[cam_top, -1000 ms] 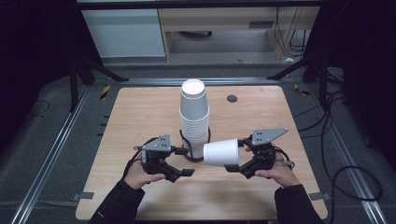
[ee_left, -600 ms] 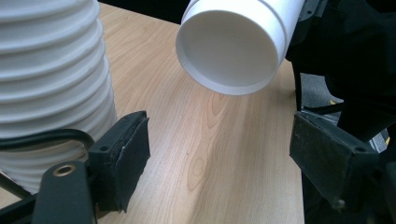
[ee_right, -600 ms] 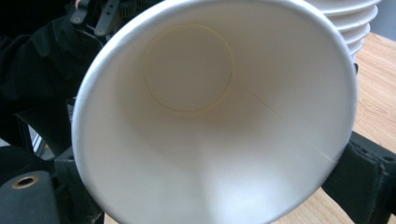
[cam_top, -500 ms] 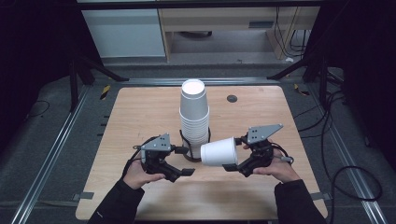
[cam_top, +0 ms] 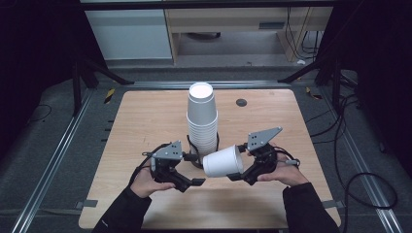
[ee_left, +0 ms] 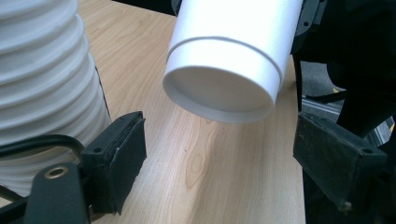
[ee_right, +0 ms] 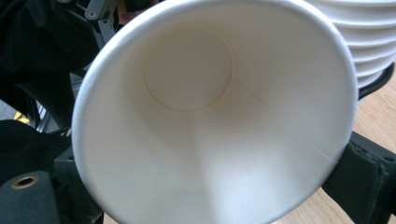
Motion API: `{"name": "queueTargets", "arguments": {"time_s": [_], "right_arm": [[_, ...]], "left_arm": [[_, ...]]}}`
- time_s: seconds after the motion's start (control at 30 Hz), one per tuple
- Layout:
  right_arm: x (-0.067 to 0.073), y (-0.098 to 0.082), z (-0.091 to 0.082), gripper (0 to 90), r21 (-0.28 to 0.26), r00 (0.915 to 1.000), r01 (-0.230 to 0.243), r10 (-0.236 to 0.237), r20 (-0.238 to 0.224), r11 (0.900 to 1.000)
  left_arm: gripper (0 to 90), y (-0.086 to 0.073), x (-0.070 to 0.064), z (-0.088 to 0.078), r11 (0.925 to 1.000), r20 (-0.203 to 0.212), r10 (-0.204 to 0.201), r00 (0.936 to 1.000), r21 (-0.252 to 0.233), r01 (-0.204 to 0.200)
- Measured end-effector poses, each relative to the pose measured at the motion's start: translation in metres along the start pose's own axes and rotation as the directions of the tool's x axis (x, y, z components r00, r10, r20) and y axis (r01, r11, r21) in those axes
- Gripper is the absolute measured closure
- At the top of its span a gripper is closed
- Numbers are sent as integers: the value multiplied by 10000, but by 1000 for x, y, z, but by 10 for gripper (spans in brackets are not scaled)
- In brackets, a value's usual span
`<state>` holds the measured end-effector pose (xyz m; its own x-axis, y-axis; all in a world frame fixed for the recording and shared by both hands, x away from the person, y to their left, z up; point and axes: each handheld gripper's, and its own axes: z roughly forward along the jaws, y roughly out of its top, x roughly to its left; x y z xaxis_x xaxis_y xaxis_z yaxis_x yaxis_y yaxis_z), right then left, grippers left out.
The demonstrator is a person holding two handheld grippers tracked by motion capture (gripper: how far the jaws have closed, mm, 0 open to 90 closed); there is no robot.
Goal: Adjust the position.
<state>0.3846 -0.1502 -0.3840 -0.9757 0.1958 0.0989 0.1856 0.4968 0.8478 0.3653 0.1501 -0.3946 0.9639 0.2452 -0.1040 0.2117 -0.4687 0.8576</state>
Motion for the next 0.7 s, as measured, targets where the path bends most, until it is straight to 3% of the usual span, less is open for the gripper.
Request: {"name": "queueTargets", "arguments": {"time_s": [0.17,0.7], "right_arm": [[1,0,8,91,470,9999,113,-111,-61,9988],[4,2,28,90,1098,9987,290,-241,-452,9935]], "left_arm": [[149,2,-5,2,9998,114,177,9998,57,-177],[130,2,-8,18,9973,393,285,9988,670,-311]]}}
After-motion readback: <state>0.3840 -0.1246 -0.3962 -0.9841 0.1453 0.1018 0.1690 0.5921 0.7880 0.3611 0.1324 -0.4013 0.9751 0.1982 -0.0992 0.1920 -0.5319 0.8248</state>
